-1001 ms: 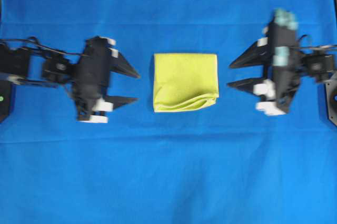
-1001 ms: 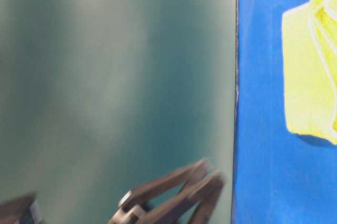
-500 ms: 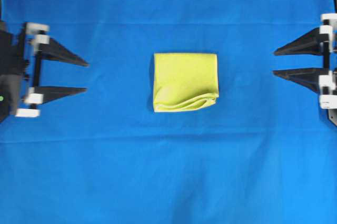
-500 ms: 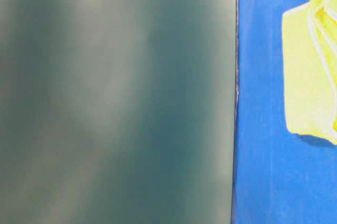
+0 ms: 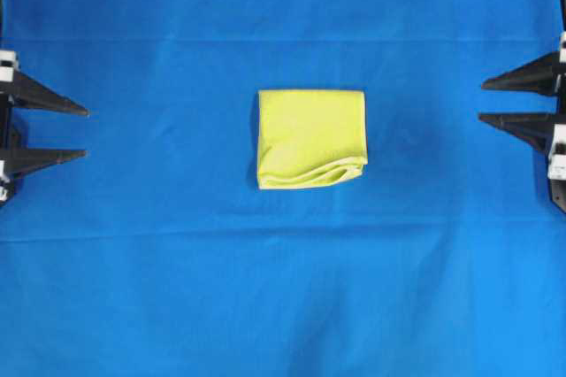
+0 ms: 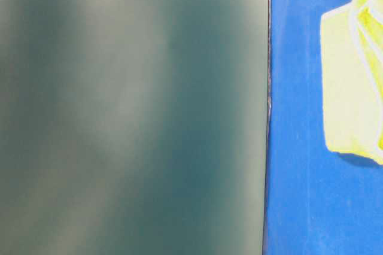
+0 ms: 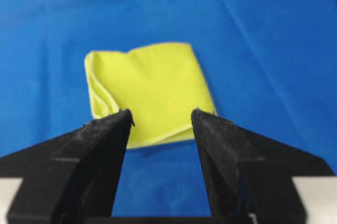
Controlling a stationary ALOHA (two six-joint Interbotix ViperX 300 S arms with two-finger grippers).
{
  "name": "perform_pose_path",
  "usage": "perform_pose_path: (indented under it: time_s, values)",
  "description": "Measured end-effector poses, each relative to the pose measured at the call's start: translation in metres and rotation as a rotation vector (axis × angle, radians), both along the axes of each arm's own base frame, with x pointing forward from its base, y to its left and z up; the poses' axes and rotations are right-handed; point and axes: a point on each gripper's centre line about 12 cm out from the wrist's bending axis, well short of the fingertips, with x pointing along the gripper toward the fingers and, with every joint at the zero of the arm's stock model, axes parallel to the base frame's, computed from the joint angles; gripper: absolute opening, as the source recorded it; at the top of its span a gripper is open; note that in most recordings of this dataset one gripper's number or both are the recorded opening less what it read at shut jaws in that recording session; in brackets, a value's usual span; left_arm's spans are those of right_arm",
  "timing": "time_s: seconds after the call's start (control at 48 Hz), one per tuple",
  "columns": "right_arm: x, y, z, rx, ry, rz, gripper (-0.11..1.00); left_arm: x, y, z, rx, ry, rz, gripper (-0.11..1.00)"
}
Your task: Fold the yellow towel.
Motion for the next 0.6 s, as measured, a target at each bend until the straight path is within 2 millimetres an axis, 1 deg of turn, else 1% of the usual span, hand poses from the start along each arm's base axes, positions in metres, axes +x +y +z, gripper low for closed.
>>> perform_pose_path:
  time_s: [0.104,0.605]
  values:
    - [-0.0002,0.0007,-0.0034,0.014,-0.013,0.004,0.55,-0.0031,0.0,-0.0022,0.001,-0.009,0.0,0.58]
    - [0.0,0.0007,-0.003,0.018,-0.018,0.003,0.55,-0.0032,0.0,-0.0018,-0.003,-0.012,0.0,0.58]
